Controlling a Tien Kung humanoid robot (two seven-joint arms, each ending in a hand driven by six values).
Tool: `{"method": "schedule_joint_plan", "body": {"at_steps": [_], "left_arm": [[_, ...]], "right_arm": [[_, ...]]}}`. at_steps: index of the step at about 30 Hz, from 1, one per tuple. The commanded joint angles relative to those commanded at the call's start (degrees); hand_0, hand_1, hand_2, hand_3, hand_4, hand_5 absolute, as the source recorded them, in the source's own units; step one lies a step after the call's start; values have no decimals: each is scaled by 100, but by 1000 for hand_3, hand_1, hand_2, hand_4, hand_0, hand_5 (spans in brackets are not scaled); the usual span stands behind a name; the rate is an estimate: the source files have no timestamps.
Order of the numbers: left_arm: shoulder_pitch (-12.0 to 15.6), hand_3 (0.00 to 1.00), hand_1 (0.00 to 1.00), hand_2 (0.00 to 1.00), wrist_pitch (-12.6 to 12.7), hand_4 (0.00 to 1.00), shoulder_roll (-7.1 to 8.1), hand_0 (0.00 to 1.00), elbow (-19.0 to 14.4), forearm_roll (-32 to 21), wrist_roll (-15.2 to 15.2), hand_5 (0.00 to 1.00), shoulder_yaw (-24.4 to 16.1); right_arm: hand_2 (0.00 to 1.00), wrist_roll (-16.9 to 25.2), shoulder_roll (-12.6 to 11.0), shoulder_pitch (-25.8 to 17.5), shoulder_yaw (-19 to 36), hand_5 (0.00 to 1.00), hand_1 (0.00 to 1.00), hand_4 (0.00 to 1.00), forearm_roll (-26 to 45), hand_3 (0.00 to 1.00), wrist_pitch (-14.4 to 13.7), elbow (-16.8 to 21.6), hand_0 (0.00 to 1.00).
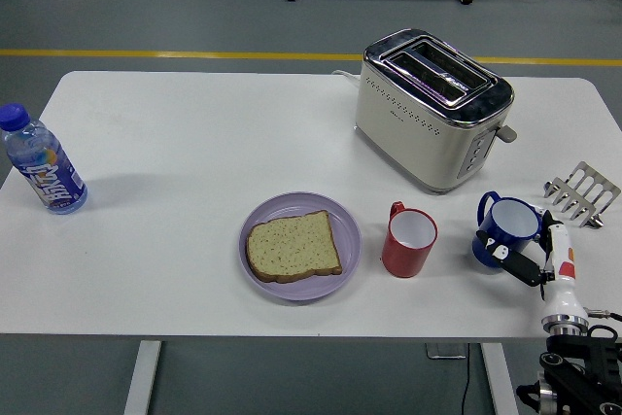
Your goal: Pick up the cup,pour liquid into bread,place the cup on the desk
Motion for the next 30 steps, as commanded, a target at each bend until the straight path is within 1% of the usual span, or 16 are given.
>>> {"method": "schedule_joint_plan", "body": {"at_steps": [18,30], "left_arm": [[25,542,684,697,-14,252,0,682,-3,150,61,998,-84],[37,541,683,697,-20,253,0,680,-8,218,89,998,-126]], "right_arm": [[434,61,15,41,-70,35,290,625,175,464,0,-262,371],[433,96,18,72,-128,39,291,629,212,464,0,-341,369]]}}
